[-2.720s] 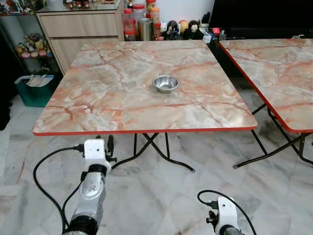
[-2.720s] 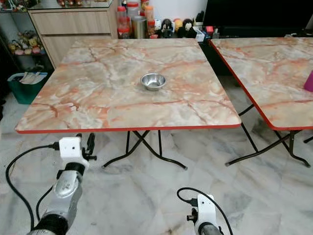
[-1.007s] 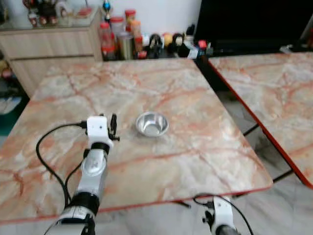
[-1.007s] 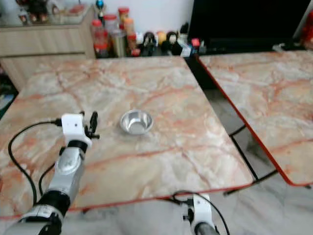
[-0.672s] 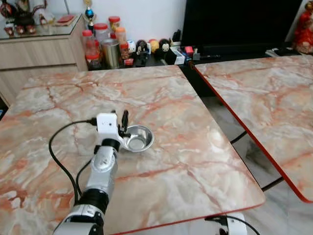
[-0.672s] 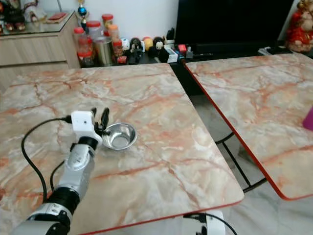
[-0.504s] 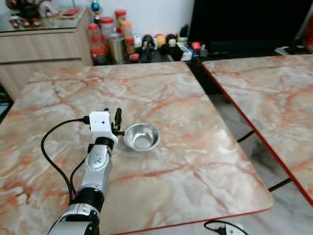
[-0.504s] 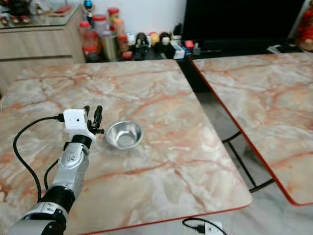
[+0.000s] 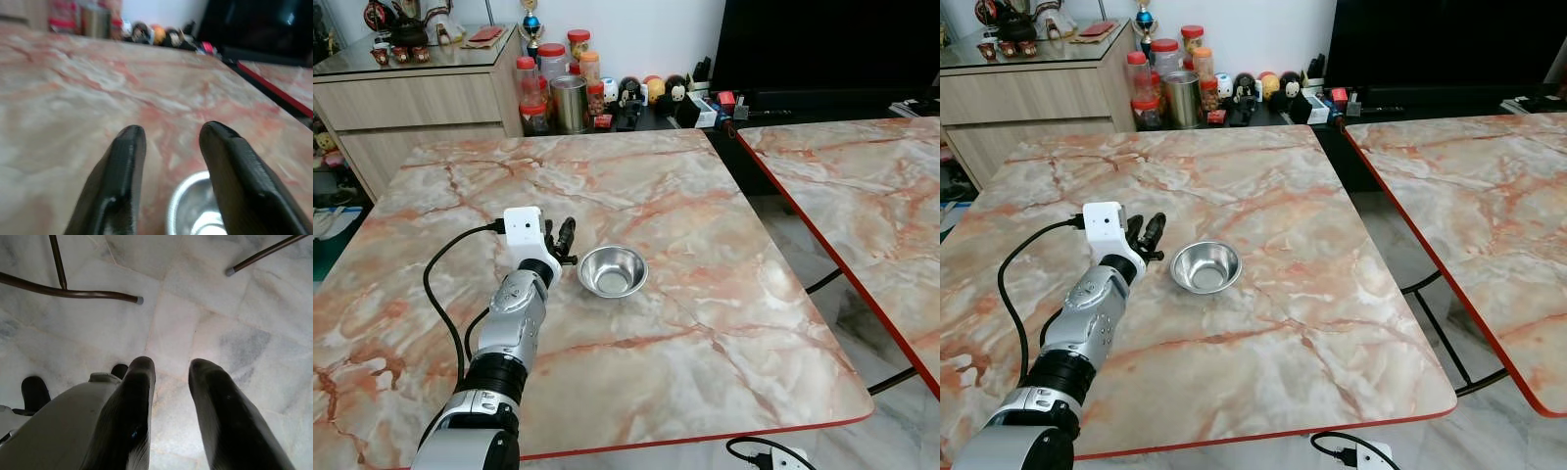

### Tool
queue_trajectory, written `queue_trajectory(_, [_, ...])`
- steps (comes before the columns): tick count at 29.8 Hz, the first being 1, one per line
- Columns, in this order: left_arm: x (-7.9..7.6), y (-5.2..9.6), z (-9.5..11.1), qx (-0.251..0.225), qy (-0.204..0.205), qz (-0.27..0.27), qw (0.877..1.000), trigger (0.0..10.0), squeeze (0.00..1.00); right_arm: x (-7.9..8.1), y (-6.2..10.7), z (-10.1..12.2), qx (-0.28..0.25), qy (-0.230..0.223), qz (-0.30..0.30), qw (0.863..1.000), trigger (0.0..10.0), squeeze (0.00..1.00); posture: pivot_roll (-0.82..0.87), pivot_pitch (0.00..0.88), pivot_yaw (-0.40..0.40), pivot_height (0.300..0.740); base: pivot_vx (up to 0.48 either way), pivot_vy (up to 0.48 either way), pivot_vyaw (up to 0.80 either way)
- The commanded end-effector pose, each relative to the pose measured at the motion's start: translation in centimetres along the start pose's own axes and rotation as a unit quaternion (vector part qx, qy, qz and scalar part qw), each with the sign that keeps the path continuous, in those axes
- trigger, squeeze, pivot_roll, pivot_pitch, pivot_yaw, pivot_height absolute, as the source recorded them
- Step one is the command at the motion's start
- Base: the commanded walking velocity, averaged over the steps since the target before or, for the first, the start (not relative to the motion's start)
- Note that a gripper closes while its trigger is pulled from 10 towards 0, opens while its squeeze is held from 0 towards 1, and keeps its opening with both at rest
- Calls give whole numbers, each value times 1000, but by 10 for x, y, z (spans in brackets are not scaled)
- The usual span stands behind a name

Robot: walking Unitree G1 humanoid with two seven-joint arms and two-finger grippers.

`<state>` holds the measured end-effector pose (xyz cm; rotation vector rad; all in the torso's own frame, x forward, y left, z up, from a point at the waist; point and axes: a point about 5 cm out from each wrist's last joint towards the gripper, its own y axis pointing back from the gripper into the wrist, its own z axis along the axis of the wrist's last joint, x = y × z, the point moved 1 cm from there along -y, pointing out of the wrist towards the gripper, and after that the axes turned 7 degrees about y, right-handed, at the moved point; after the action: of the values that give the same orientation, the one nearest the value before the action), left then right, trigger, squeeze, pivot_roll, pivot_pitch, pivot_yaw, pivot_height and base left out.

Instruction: Setting the table

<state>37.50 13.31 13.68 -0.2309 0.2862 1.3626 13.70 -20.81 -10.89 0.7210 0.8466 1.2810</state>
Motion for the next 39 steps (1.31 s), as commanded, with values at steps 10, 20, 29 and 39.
queue_trajectory(10, [1, 4, -15, 116, -6, 16, 993, 10000, 1000, -1, -1, 6, -4, -2, -1, 1000, 10000, 0, -6, 0, -2, 740, 0, 0, 0])
queue_trajectory(20, [3, 8, -22, 164, -3, 33, 986, 10000, 0, 2, -1, 5, -4, -3, 1, 1000, 10000, 0, -13, 0, 5, 740, 0, 0, 0])
queue_trajectory(29, [-3, 13, -31, 195, -7, 16, 981, 10000, 0, 3, -2, 8, -7, -7, 0, 1000, 10000, 0, -15, 0, 4, 740, 0, 0, 0])
queue_trajectory(39, [-7, 14, -37, 214, -2, 13, 977, 10000, 0, 3, -2, 8, -9, -11, -2, 1000, 10000, 0, -17, 0, 5, 740, 0, 0, 0])
